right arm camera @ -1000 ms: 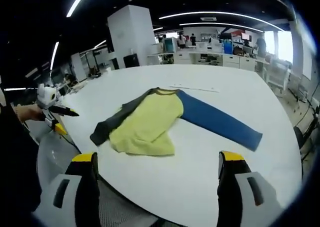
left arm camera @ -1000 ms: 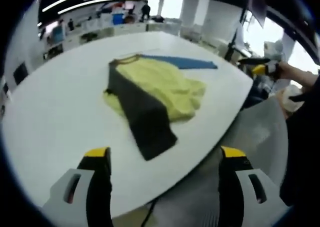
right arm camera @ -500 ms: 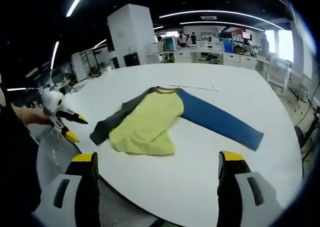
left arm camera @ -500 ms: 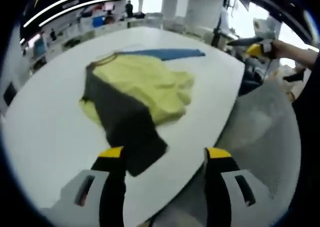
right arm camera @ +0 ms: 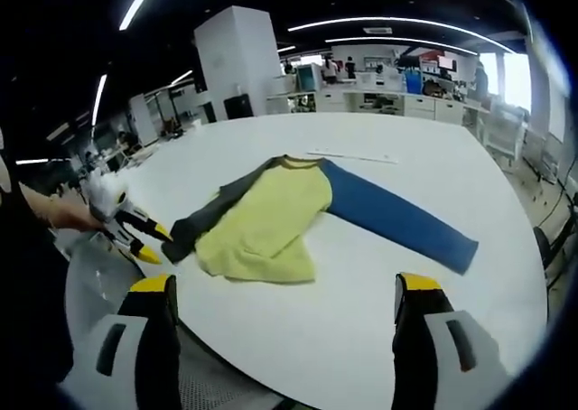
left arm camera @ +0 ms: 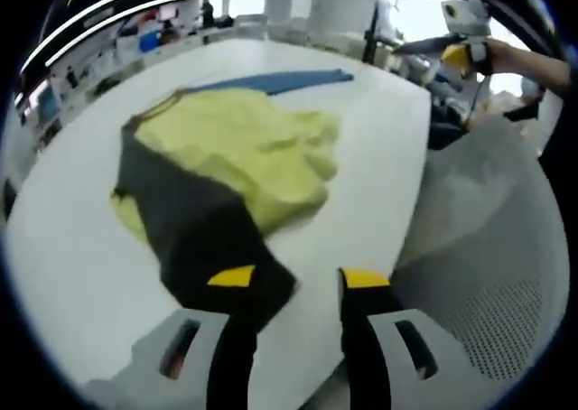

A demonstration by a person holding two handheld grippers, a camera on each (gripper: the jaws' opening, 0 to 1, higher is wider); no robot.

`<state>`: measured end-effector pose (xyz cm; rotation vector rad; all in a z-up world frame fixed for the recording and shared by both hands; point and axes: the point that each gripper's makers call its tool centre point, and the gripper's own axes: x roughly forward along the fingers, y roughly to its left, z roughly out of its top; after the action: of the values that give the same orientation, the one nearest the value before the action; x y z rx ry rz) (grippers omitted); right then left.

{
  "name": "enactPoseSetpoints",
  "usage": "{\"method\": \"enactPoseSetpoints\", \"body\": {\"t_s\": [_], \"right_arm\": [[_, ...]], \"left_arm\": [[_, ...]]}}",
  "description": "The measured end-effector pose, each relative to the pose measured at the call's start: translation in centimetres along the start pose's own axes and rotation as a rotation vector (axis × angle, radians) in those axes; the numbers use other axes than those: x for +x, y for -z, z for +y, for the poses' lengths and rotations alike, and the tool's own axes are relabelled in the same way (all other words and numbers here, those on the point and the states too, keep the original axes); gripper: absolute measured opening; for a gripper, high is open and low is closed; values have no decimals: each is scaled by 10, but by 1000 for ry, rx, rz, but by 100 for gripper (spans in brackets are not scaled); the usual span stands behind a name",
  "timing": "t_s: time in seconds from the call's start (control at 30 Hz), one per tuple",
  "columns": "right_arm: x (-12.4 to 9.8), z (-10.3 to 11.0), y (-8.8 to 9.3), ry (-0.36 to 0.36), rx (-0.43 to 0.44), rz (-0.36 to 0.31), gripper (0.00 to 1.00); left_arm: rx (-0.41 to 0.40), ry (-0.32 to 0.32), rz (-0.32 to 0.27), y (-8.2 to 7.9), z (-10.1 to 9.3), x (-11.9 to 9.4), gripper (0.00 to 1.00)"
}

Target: Fold the garment on the visible template until the final outline fits inside the template.

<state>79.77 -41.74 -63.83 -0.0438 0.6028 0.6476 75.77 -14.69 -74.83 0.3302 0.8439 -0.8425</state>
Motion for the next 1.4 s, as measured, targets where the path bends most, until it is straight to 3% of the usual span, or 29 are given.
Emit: {"method": "enactPoseSetpoints", "body": {"t_s": [0.5, 0.93, 1.2, 1.4], "right_arm": [[3, -3, -2, 4, 6, 3, 100], [5, -4, 0, 7, 9, 11, 100], [6, -5, -2, 8, 10, 8, 100], [7, -5, -2, 10, 12, 8, 100]], "left_arm": [[81, 27, 68, 10, -1, 18, 18], [128, 10, 119, 16, 7, 23, 10], [124, 6, 129, 16, 12, 23, 1], [115, 4, 131, 17, 14, 22, 0]]}}
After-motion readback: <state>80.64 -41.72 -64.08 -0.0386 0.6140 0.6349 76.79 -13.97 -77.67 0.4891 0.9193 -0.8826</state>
